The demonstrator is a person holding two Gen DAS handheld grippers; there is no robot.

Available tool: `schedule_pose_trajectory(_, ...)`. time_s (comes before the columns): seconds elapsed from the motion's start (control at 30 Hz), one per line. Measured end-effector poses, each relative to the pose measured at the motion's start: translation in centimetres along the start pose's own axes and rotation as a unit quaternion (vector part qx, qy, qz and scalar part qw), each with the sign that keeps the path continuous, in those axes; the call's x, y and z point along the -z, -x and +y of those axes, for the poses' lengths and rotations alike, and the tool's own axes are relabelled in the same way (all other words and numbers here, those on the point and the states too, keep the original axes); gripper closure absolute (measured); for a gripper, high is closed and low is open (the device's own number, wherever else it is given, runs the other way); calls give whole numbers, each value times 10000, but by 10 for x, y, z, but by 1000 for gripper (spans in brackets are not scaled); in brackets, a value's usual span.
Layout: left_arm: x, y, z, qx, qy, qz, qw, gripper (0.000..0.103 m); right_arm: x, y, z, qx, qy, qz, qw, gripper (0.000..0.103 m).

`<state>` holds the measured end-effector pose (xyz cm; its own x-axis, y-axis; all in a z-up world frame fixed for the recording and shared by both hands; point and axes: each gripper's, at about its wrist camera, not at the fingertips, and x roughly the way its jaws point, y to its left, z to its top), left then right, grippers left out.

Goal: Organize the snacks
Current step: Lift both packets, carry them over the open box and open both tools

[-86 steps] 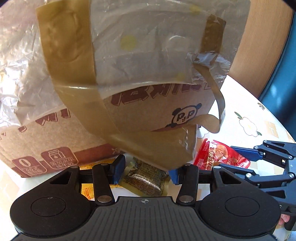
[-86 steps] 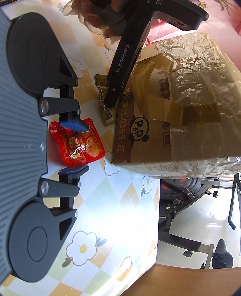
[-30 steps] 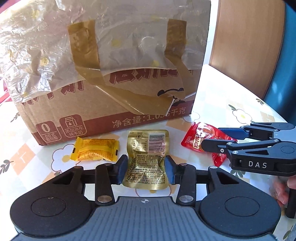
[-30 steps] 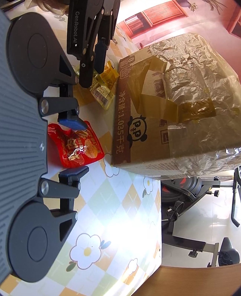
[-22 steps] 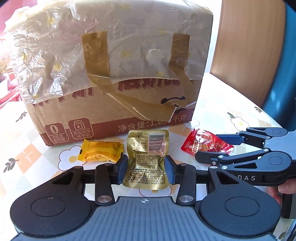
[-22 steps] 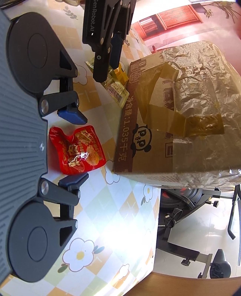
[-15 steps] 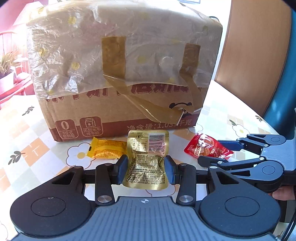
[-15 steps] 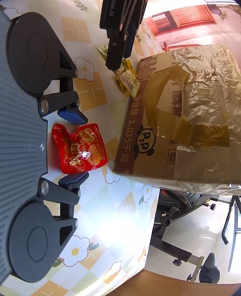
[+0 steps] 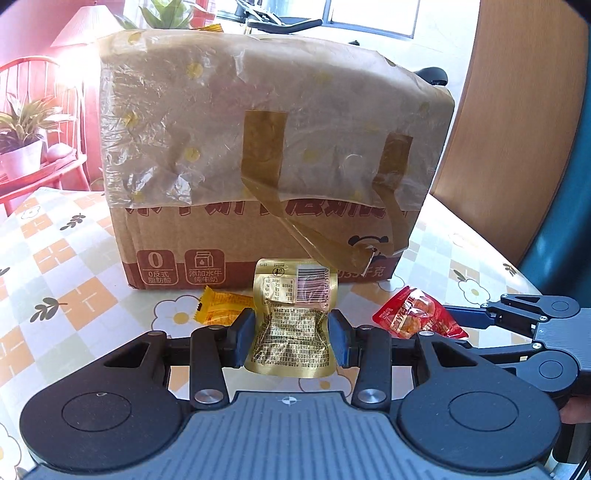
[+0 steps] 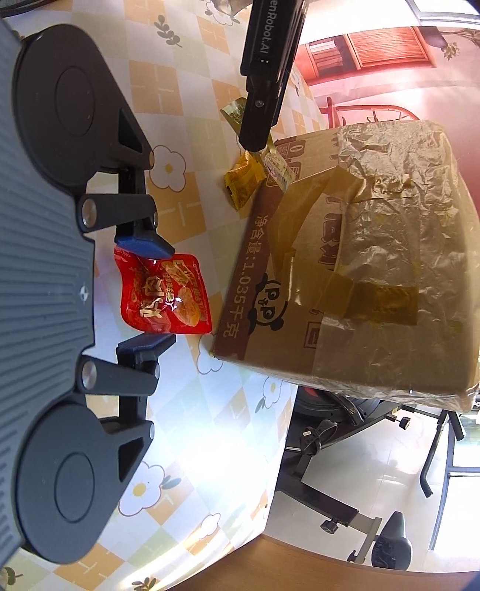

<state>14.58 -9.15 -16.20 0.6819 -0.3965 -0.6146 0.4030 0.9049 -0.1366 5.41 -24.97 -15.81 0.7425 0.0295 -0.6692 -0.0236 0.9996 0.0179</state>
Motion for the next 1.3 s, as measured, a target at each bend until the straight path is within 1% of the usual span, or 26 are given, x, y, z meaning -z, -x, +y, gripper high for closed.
schedule_pose_trajectory(0.13,0,3,2,-4,66,-38,10000,58,-8,9,9,17,246,-198,9995,58)
schedule_pose_trajectory(0.3,0,8,3,21,88,-81,9999,58,-14,14,14,-31,351,-289,9990,58)
schedule_pose_trajectory(0.53,9,18,8,-44,86,-36,9999,58,-5,20,11,-88,80,-293,9995,58)
schedule_pose_trajectory(0.67,4,34,13,-150,98,-254,9995,58,-10,31,14,-70,167,-482,9987,58)
schedule_pose_trajectory(0.83,-13,57,18,-233,15,-658,9976,57,-31,51,19,-44,522,-1066,9929,58)
schedule_pose_trajectory(1.03,-56,83,25,-365,-88,-1248,9915,57,-67,74,6,8,487,-1675,9847,57)
schedule_pose_trajectory(1.1,-79,89,23,-392,-213,-1468,9882,57,-84,82,2,17,480,-1880,9810,57)
schedule_pose_trajectory(1.2,-113,90,21,-313,-220,-1654,9855,57,-114,87,-7,28,456,-2109,9764,57)
schedule_pose_trajectory(1.3,-155,80,14,-152,-301,-1700,9849,56,-145,82,-15,23,461,-2165,9752,57)
